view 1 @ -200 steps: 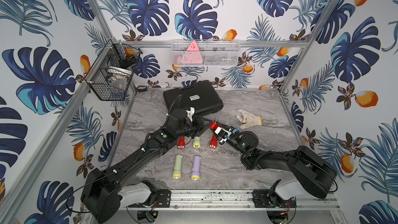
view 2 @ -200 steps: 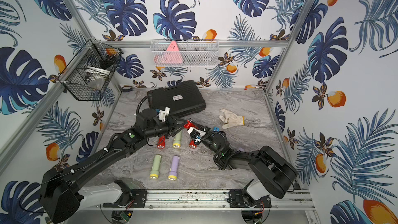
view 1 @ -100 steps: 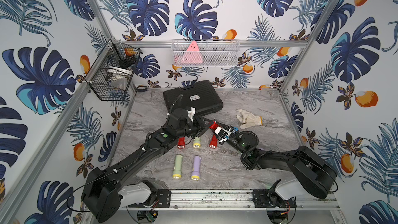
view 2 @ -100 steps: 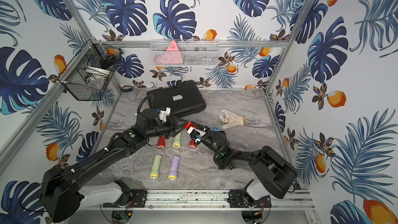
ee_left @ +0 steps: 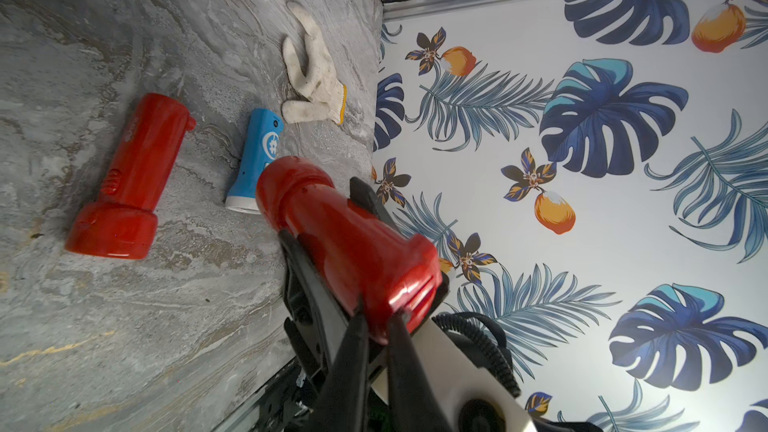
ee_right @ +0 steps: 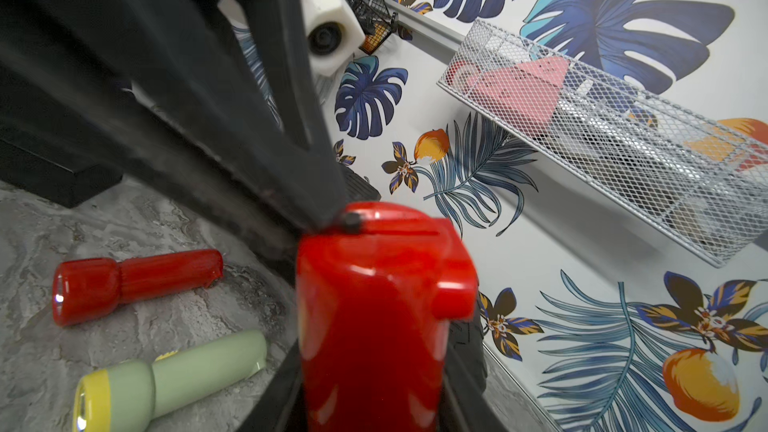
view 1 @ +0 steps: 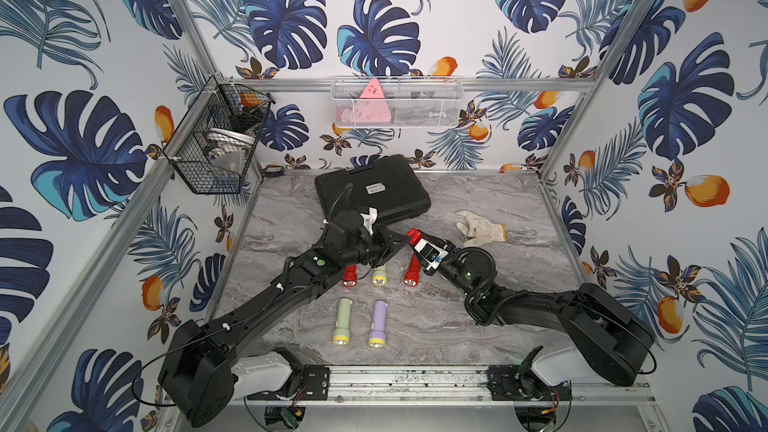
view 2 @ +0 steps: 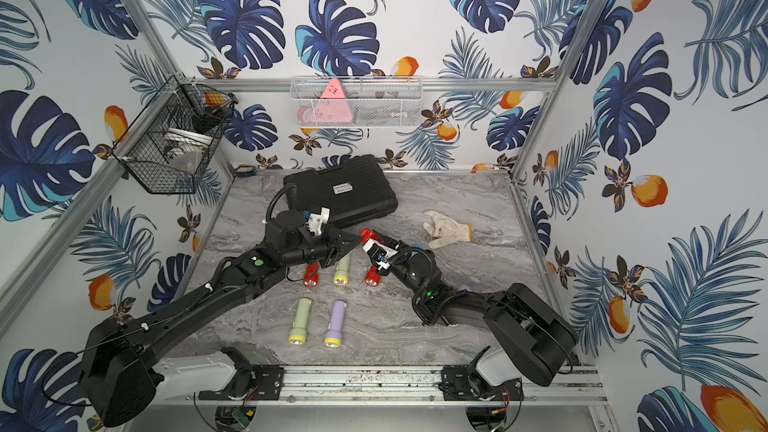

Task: Close the plug at the bottom of the flashlight
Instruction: Close the plug of the flashlight.

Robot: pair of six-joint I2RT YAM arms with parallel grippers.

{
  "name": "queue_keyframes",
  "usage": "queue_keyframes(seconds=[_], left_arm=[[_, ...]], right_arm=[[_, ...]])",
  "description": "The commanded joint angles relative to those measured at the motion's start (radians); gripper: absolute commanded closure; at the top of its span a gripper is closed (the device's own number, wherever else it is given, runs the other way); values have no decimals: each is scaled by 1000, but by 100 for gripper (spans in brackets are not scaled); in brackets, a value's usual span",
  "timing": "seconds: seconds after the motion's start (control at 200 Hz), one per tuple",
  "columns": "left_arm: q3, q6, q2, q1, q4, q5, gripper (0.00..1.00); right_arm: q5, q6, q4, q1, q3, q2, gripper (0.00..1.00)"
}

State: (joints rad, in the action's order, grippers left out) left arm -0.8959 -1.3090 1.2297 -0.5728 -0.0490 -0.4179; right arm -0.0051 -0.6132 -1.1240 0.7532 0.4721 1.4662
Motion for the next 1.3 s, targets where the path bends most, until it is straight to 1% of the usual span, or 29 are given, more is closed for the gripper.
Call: queue_keyframes(seconds=[0.0,0.09,0.205,0.395,0.555,0.631,0.681,0.731,0.791,0.896,0.941,0.991,1.076,1.201,1.296], left_arm=[[5,1,-1,-5,-47,-33,91],[3,6,1,-4,-42,-40,91],[9,9,-15,-4,-42,-40,89],[0,120,-70,19,57,-12,85],[36,201,-144,47,128,22,82],[50,260,-184,60,176,56,79],[55,313,-209,63,206,87,77],[57,373,-232,63,239,121,72],[59,444,-258,63,281,173,64],[91,541,-295,63,291,256,48],[106,570,-307,64,290,281,36],[117,594,-315,65,290,308,19],[135,625,-320,65,287,340,2],[180,645,-337,65,242,359,1],[243,645,-375,66,176,363,1]], right_arm=[[-126,-18,-100,11,13,-6,100],[-126,-19,-65,11,18,-15,100],[-96,1,-124,11,2,-3,100],[-40,46,-80,11,-15,-59,100],[25,95,92,11,6,-156,100],[49,120,179,11,23,-198,100],[66,150,245,11,33,-233,100],[83,186,319,11,45,-272,100],[115,266,452,11,77,-323,100],[184,448,760,14,177,-391,100],[215,530,877,15,217,-410,100],[237,610,996,18,256,-424,100],[272,799,1226,21,342,-421,100],[236,1023,1510,26,450,-371,100],[180,1162,1633,38,487,-332,100]])
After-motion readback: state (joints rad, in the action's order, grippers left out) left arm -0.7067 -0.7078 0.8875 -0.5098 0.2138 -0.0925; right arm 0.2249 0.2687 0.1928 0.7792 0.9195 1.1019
